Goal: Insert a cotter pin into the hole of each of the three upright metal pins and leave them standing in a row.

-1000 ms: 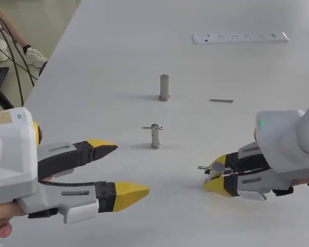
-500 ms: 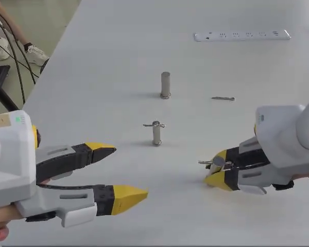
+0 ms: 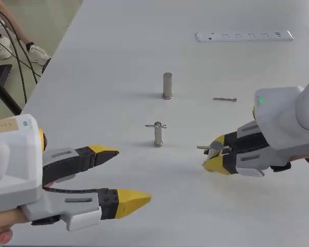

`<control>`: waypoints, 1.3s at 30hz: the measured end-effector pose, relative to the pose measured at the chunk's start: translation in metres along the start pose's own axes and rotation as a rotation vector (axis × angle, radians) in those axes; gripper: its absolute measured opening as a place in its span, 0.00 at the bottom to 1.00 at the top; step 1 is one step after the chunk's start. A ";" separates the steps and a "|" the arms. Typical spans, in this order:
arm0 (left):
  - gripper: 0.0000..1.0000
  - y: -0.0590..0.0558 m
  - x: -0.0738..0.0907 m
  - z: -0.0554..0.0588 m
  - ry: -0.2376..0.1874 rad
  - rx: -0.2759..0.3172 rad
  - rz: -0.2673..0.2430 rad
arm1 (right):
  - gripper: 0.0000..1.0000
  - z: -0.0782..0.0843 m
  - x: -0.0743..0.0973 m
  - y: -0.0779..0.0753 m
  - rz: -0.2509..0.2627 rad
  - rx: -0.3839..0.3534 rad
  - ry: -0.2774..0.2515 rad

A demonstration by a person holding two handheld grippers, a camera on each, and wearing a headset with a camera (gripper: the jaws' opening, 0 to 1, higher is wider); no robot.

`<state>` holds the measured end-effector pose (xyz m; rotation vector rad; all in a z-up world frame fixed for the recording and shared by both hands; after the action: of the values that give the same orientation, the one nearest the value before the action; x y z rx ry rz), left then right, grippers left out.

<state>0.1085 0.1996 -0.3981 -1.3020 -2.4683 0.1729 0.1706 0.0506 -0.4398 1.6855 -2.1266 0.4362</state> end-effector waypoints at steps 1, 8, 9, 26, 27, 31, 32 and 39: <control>0.60 0.000 0.000 0.000 -0.001 0.002 0.001 | 0.09 0.000 -0.001 -0.002 0.001 0.003 0.002; 0.60 -0.002 0.000 0.002 0.006 0.007 0.005 | 0.09 -0.002 -0.007 -0.021 0.008 0.015 0.011; 0.60 -0.002 0.000 0.002 0.008 0.007 0.005 | 0.09 -0.002 -0.008 -0.024 0.010 0.017 0.013; 0.60 0.000 0.002 0.001 0.004 0.010 -0.009 | 0.09 0.005 -0.012 -0.041 0.008 0.018 0.023; 0.60 0.000 0.002 0.001 0.004 0.007 -0.011 | 0.09 0.006 -0.011 -0.043 0.010 0.018 0.024; 0.59 0.000 0.004 0.001 0.007 0.007 -0.011 | 0.09 0.006 -0.010 -0.045 0.013 0.012 0.022; 0.59 0.000 0.004 0.001 0.007 0.007 -0.011 | 0.09 0.006 -0.010 -0.045 0.013 0.013 0.022; 0.58 -0.001 0.005 0.003 0.013 0.009 -0.008 | 0.09 0.009 -0.009 -0.046 0.015 0.012 0.025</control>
<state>0.1041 0.2035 -0.3989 -1.2857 -2.4591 0.1728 0.2161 0.0438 -0.4520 1.6635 -2.1244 0.4727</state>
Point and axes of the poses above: the centre of the closed fingertips' face, and the gripper's own axes: x roughly backward along the fingers, y roughly to its left, z roughly out of its underside, the point moved 3 cm from there along x, roughly backward along the fingers, and after that the axes turned 14 degrees about -y, right-handed, at the moved point
